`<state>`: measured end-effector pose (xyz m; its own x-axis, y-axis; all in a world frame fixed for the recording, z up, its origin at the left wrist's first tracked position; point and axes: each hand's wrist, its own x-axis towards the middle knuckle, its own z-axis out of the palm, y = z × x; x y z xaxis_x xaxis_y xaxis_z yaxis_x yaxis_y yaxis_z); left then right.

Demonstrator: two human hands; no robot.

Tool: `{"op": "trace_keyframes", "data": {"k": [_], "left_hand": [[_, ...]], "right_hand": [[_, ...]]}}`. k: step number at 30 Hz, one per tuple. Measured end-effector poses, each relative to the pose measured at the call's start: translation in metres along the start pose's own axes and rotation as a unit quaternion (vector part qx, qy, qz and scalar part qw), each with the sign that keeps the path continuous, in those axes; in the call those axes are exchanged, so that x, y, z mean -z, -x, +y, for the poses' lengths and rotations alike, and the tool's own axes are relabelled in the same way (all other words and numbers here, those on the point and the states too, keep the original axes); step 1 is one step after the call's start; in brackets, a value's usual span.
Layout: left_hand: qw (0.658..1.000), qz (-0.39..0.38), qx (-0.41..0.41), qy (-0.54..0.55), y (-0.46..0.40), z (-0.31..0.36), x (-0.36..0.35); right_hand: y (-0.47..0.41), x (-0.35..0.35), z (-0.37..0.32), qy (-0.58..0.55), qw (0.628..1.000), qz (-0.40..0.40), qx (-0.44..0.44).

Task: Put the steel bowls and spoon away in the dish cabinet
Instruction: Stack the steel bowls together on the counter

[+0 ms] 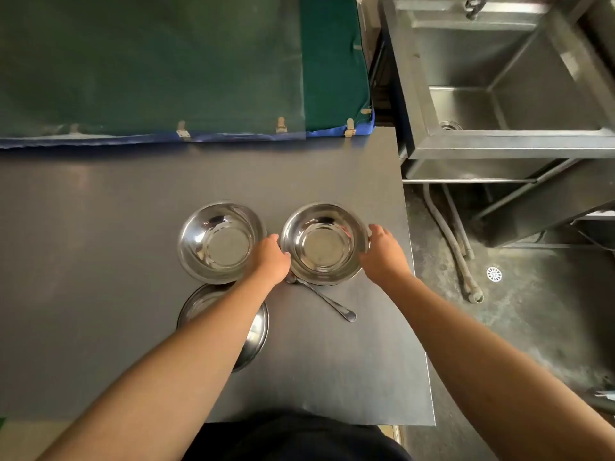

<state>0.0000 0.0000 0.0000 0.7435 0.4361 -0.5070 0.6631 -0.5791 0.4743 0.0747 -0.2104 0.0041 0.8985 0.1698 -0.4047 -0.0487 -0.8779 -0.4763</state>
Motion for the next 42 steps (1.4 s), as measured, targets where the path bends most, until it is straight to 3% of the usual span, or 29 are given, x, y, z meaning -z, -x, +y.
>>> {"op": "trace_keyframes", "data": {"k": [9, 15, 19, 30, 42], "left_hand": [[0.989, -0.027, -0.018, 0.144, -0.013, -0.011, 0.014], [0.982, 0.008, -0.050, 0.179, -0.001, -0.020, 0.065], [0.977, 0.031, -0.024, 0.211, -0.003, -0.050, 0.098], [0.981, 0.083, 0.028, 0.176, -0.010, -0.143, 0.144], [0.991, 0.062, 0.006, 0.118, -0.024, -0.161, 0.145]], "right_hand": [[0.003, 0.002, -0.005, -0.061, 0.995, 0.034, -0.065], [0.012, 0.001, -0.045, -0.100, 0.993, 0.056, -0.039], [0.015, -0.011, -0.086, -0.109, 0.993, 0.050, -0.007], [0.014, -0.070, -0.164, -0.099, 0.995, -0.018, 0.027], [0.013, -0.101, -0.171, -0.103, 0.994, -0.017, -0.023]]}}
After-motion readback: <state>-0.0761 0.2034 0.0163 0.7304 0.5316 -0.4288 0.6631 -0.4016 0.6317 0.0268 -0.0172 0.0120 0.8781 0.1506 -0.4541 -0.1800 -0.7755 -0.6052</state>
